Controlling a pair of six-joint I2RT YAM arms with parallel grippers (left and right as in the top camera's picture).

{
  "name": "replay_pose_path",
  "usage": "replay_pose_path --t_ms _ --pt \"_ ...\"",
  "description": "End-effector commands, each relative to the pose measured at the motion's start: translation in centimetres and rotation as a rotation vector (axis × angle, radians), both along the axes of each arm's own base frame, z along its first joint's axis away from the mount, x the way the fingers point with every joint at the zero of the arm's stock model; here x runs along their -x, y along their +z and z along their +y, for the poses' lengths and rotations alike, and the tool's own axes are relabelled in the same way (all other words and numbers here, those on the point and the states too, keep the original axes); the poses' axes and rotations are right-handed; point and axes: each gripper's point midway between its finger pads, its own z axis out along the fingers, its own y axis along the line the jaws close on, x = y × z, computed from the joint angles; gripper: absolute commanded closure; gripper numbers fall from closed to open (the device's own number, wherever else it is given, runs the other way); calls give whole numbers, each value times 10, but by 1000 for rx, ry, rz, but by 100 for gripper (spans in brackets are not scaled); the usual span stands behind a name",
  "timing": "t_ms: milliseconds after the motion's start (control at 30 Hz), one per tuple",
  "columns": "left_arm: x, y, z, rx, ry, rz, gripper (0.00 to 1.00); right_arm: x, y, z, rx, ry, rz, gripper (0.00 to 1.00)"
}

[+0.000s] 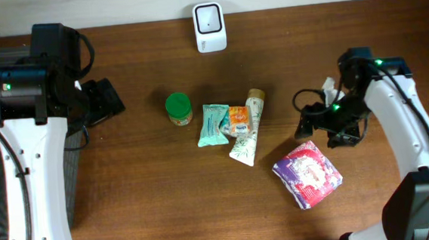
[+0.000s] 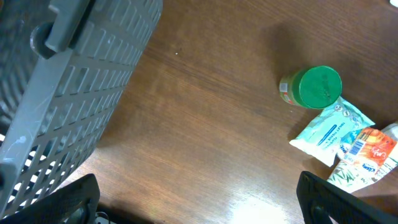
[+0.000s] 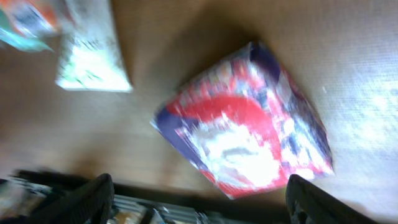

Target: Scan the item barcode

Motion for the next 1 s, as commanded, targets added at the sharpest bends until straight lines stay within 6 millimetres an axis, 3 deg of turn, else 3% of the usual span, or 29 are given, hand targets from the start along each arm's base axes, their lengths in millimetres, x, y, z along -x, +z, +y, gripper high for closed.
replay_pose_path --t_ms 0,33,167,267,367,533,700,833,900,933,967 --pt "2 7 1 5 16 -27 1 21 -2 -3 169 58 61 16" --pt "2 7 1 5 15 -28 1 26 -6 5 186 67 79 16" --pt "2 7 1 5 16 -27 1 48 -24 9 524 45 94 16" --pt "2 7 1 5 16 -27 1 47 -37 44 575 81 -19 16" --pt "2 7 1 5 16 -27 1 44 -37 52 725 27 -147 16" --pt "2 7 1 5 16 -27 1 54 -69 70 762 112 -174 16" --pt "2 7 1 5 16 -27 1 54 -94 63 825 139 -151 17" --pt "2 7 1 5 16 -27 1 48 -101 54 860 125 -143 36" --pt "2 7 1 5 16 -28 1 45 -101 45 869 101 -130 37" --pt "2 7 1 5 16 -27 1 44 -101 42 870 89 -124 45" --pt "2 7 1 5 16 -27 1 43 -101 39 871 75 -117 64"
